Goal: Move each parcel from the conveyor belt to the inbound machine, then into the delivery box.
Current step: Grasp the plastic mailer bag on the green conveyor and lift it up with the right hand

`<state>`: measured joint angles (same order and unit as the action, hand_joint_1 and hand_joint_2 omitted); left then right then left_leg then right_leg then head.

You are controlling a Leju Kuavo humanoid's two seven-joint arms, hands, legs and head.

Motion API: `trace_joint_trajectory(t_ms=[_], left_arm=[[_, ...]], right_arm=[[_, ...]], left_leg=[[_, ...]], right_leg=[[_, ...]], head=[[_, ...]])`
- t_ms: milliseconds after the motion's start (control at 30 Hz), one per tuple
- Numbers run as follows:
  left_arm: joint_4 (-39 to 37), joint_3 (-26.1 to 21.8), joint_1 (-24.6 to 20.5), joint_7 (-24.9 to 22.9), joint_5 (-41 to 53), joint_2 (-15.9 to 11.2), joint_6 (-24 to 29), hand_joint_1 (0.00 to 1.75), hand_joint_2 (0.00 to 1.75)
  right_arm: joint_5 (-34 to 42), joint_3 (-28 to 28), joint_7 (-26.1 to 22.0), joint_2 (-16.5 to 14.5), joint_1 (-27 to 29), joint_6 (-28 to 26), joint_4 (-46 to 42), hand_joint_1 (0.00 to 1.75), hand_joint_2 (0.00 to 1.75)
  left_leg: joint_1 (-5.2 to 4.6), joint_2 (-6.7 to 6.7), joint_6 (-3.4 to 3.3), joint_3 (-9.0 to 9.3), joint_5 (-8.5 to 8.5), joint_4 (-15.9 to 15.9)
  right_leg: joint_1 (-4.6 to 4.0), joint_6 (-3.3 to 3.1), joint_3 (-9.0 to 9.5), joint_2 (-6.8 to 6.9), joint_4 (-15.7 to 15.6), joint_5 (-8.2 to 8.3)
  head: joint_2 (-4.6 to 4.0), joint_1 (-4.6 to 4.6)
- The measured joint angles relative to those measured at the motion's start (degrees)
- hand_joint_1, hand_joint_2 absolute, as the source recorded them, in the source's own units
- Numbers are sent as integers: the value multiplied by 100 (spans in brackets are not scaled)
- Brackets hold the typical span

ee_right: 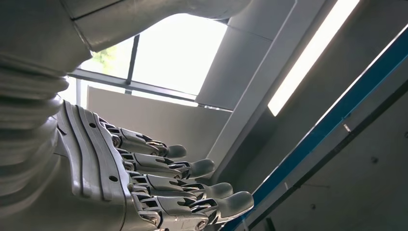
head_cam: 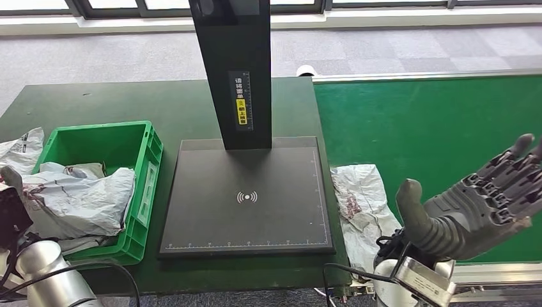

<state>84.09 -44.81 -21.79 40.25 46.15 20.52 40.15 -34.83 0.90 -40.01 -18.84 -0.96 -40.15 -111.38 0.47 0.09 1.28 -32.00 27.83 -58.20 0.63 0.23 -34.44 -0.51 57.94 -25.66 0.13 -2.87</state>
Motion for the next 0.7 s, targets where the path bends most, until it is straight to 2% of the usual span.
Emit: trace_joint_trajectory(t_ms=[333, 433, 567, 700], left_arm=[[72, 216, 33, 3, 32, 2, 0, 0, 175], [-42, 230, 29, -36, 385, 2, -2, 0, 175], [-459, 228, -16, -318, 1055, 2, -6, 0, 175], [-760, 228, -45, -442, 1243, 4, -7, 0, 175]], right_arm=[[-68, -33, -1, 0, 112, 0, -3, 0, 175], [-75, -33, -1, 0, 124, 0, -21, 0, 175], [-83, -37, -1, 0, 144, 0, -49, 0, 175], [-83, -41, -1, 0, 166, 0, -50, 0, 175]], left_leg=[[-1, 4, 0, 2, 1, 0], [-1, 4, 0, 4, 0, 0], [-1, 4, 0, 4, 0, 0], [-1, 4, 0, 4, 0, 0]], right_leg=[[0, 0, 0, -1, 0, 0], [1, 0, 0, -1, 0, 0], [0, 0, 1, -1, 0, 1], [1, 0, 1, -1, 0, 2]], head=[[0, 1], [0, 1], [0, 1], [0, 1]])
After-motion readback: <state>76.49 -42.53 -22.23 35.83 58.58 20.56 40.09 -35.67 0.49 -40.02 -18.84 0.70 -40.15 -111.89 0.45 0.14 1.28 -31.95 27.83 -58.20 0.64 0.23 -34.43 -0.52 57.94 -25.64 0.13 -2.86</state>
